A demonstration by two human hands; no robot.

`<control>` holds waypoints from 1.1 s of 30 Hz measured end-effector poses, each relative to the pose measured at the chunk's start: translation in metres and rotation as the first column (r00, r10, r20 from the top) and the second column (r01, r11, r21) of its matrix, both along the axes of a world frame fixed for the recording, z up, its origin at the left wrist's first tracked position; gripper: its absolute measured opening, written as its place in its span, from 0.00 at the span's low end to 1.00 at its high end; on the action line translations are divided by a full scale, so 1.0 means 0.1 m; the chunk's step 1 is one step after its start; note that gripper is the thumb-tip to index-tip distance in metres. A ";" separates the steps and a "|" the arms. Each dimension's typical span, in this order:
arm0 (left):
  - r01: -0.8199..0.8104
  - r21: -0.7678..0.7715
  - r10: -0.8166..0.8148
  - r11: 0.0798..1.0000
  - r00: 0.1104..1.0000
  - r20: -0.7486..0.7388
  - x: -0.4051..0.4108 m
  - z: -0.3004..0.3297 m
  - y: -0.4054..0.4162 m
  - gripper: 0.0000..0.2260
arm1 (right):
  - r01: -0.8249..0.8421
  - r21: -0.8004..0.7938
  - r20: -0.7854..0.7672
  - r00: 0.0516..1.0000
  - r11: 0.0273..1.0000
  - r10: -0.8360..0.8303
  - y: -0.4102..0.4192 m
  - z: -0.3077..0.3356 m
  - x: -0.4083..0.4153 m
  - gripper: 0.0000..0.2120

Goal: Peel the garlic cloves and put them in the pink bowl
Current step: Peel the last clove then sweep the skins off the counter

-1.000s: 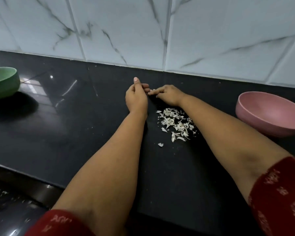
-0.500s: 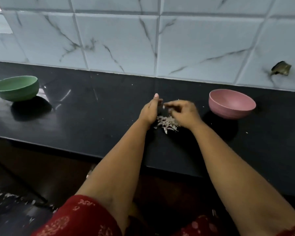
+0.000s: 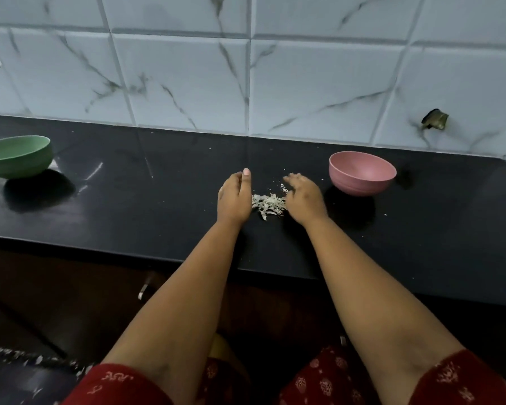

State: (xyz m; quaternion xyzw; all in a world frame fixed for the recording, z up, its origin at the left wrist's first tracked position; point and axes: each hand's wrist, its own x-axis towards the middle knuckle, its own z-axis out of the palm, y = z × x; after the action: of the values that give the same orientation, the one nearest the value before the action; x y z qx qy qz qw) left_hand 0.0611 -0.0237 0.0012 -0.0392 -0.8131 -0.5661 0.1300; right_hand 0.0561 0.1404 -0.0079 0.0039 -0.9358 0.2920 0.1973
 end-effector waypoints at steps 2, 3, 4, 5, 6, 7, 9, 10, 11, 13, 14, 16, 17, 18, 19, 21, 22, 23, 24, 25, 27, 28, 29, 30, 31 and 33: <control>-0.017 0.010 0.017 1.000 1.000 0.026 -0.02 0.00 0.00 0.19 | 0.136 0.065 0.146 0.979 0.989 -0.144 0.13 0.01 -0.10 0.28; -0.029 0.022 0.028 0.999 0.999 0.045 -0.03 0.00 0.00 0.19 | 0.178 0.123 0.242 0.949 0.976 -0.204 0.17 0.00 -0.15 0.33; -0.040 0.041 0.038 0.998 0.997 0.062 -0.04 0.01 0.00 0.19 | 0.200 0.195 0.311 0.916 0.960 -0.255 0.20 -0.02 -0.20 0.39; -0.054 0.065 0.048 0.996 0.996 0.081 -0.06 0.00 -0.01 0.20 | 0.207 0.252 0.356 0.889 0.945 -0.289 0.22 -0.03 -0.26 0.42; -0.060 0.091 0.051 0.994 0.993 0.104 -0.08 0.00 -0.02 0.20 | 0.206 0.291 0.387 0.868 0.934 -0.311 0.23 -0.03 -0.32 0.45; -0.063 0.119 0.049 0.991 0.991 0.124 -0.11 -0.01 -0.03 0.20 | 0.196 0.317 0.410 0.854 0.928 -0.320 0.24 -0.03 -0.38 0.46; -0.058 0.162 0.034 0.985 0.988 0.150 -0.14 -0.03 -0.05 0.20 | 0.145 0.367 0.443 0.841 0.919 -0.310 0.26 0.01 -0.50 0.47; -0.052 0.173 0.026 0.984 0.988 0.150 -0.14 -0.01 -0.04 0.21 | 0.100 0.388 0.461 0.840 0.916 -0.287 0.29 0.06 -0.53 0.47; -0.051 0.167 0.026 0.985 0.988 0.149 -0.18 -0.04 -0.06 0.22 | 0.044 0.400 0.482 0.839 0.915 -0.251 0.26 0.04 -0.61 0.46; -0.040 0.151 0.020 0.988 0.991 0.134 -0.19 -0.04 -0.03 0.24 | -0.057 0.433 0.481 0.859 0.900 -0.177 0.27 0.08 -0.64 0.42; -0.035 0.150 0.014 0.988 0.991 0.135 -0.20 -0.04 -0.02 0.23 | -0.107 0.425 0.473 0.873 0.899 -0.120 0.26 0.09 -0.63 0.40; -0.015 0.185 -0.014 0.983 0.988 0.152 -0.22 -0.05 -0.01 0.22 | -0.205 0.389 0.466 0.885 0.898 0.000 0.18 0.07 -0.56 0.35; -0.008 0.207 -0.027 0.978 0.986 0.163 -0.23 -0.04 -0.01 0.23 | -0.251 0.358 0.467 0.882 0.899 0.060 0.11 0.05 -0.51 0.33; -0.005 0.226 -0.034 0.974 0.986 0.166 -0.23 -0.04 -0.01 0.24 | -0.286 0.310 0.474 0.873 0.907 0.113 0.03 0.03 -0.46 0.32; -0.003 0.230 -0.036 0.973 0.986 0.165 -0.22 -0.03 -0.02 0.23 | -0.314 0.246 0.477 0.863 0.917 0.168 -0.05 0.01 -0.40 0.30; 0.010 0.220 -0.049 0.975 0.984 0.171 -0.18 0.00 -0.02 0.20 | -0.297 -0.028 0.420 0.863 0.954 0.281 -0.14 0.05 -0.26 0.27; 0.034 0.237 -0.080 0.971 0.979 0.188 -0.15 0.00 -0.03 0.21 | -0.251 -0.224 0.328 0.890 0.942 0.315 -0.14 0.09 -0.18 0.25; 0.048 0.271 -0.104 0.961 0.975 0.196 -0.14 0.00 -0.04 0.24 | -0.204 -0.343 0.189 0.941 0.917 0.281 -0.11 0.13 -0.10 0.24; 0.039 0.324 -0.110 0.945 0.973 0.204 -0.12 0.01 -0.06 0.26 | -0.143 -0.357 0.089 0.979 0.923 0.186 -0.05 0.17 -0.03 0.24; 0.020 0.392 -0.112 0.920 0.971 0.213 -0.11 0.02 -0.09 0.27 | -0.075 -0.273 0.060 0.994 0.959 0.095 0.03 0.19 0.03 0.27; -0.028 0.492 -0.096 0.870 0.969 0.226 -0.06 0.03 -0.14 0.26 | 0.008 0.003 0.205 0.979 1.000 -0.008 0.14 0.19 0.15 0.43; -0.046 0.521 -0.086 0.852 0.970 0.227 -0.03 0.03 -0.16 0.26 | -0.009 0.139 0.322 0.946 0.990 -0.036 0.14 0.16 0.22 0.53; -0.064 0.539 -0.072 0.840 0.971 0.227 0.01 0.04 -0.17 0.26 | -0.061 0.251 0.403 0.914 0.966 -0.046 0.11 0.12 0.25 0.61; -0.072 0.550 -0.067 0.832 0.971 0.228 0.07 0.05 -0.19 0.26 | -0.122 0.327 0.441 0.897 0.937 -0.037 0.03 0.09 0.27 0.66; -0.068 0.558 -0.072 0.827 0.971 0.226 0.11 0.07 -0.20 0.26 | -0.163 0.360 0.454 0.891 0.919 -0.020 -0.05 0.07 0.25 0.69; -0.051 0.564 -0.089 0.824 0.972 0.218 0.19 0.09 -0.21 0.25 | -0.178 0.336 0.455 0.890 0.925 0.006 -0.22 0.10 0.20 0.70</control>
State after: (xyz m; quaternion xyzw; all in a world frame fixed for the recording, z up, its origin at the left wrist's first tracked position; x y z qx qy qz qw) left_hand 0.0800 -0.0445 0.0102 0.0601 -0.6178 -0.7833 0.0334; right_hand 0.0759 0.1184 0.0022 0.0191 -0.9925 0.1135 -0.0411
